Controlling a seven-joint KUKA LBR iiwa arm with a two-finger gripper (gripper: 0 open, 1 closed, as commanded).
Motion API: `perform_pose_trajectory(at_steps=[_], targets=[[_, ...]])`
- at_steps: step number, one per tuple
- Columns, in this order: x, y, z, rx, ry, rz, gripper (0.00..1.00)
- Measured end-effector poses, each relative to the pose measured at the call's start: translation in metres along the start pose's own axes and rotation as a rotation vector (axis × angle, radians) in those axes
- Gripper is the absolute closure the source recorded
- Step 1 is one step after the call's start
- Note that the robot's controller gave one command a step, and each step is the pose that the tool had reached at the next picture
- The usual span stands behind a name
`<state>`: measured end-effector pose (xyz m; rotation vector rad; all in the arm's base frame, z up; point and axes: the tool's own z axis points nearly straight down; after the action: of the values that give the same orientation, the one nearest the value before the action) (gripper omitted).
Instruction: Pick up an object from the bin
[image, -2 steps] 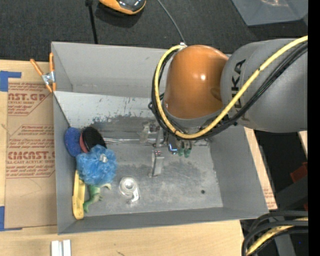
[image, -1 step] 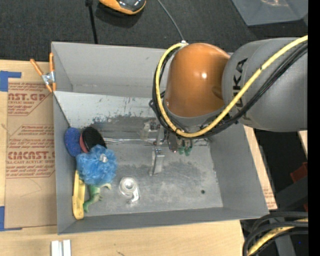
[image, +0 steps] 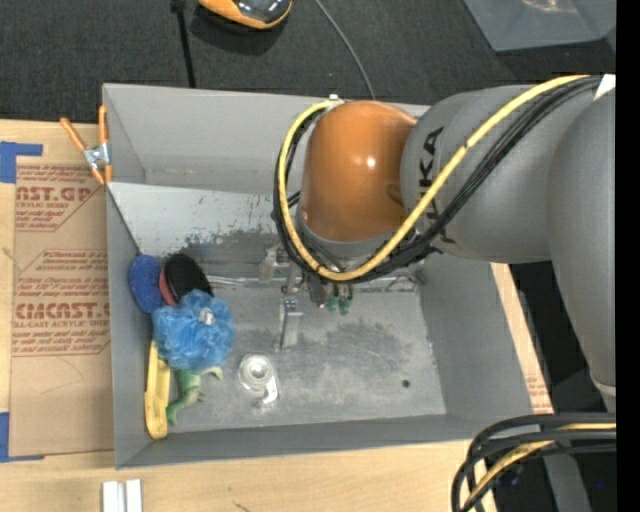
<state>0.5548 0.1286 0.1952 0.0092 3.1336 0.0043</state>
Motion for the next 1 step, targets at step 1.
perform_pose_trajectory(at_steps=[1], targets=[[-0.0026, 0.0267, 0.039, 0.001, 0.008, -0.025, 0.0]])
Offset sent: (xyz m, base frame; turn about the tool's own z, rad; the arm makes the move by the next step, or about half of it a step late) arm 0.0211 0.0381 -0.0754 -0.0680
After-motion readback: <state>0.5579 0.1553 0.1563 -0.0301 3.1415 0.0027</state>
